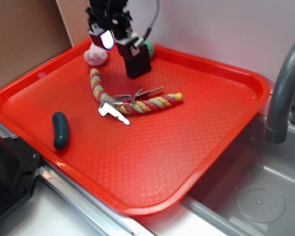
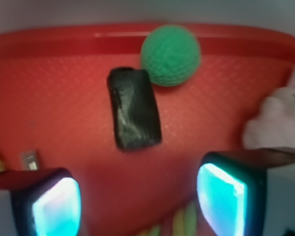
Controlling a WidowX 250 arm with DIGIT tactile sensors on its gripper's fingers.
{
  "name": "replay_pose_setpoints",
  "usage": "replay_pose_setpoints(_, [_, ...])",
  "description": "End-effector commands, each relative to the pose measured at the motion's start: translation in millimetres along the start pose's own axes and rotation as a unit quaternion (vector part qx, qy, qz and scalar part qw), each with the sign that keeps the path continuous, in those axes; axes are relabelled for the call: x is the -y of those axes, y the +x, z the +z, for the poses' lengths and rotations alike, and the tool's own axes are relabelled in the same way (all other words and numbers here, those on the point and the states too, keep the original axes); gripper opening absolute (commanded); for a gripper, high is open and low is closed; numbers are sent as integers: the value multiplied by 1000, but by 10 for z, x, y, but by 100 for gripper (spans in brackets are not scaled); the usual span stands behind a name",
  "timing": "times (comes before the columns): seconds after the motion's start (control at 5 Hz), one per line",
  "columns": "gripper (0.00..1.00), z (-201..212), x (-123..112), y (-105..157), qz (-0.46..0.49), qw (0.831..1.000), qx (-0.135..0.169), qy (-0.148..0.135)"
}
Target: Grab the black box.
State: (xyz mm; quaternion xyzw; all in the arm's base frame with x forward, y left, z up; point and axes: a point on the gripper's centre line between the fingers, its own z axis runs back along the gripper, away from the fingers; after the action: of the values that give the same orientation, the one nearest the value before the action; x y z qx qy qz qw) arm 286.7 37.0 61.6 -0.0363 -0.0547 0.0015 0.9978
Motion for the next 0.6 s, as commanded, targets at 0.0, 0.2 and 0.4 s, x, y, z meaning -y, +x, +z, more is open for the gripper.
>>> replay_pose_setpoints(0.0, [100,-112,-56,308,-24,999,44,5])
replay_pose_setpoints(0.2, [0,-136,-90,391,-22,998,57,4])
replay_pose_setpoints(0.4, [0,-98,-56,363,-13,998,51,18])
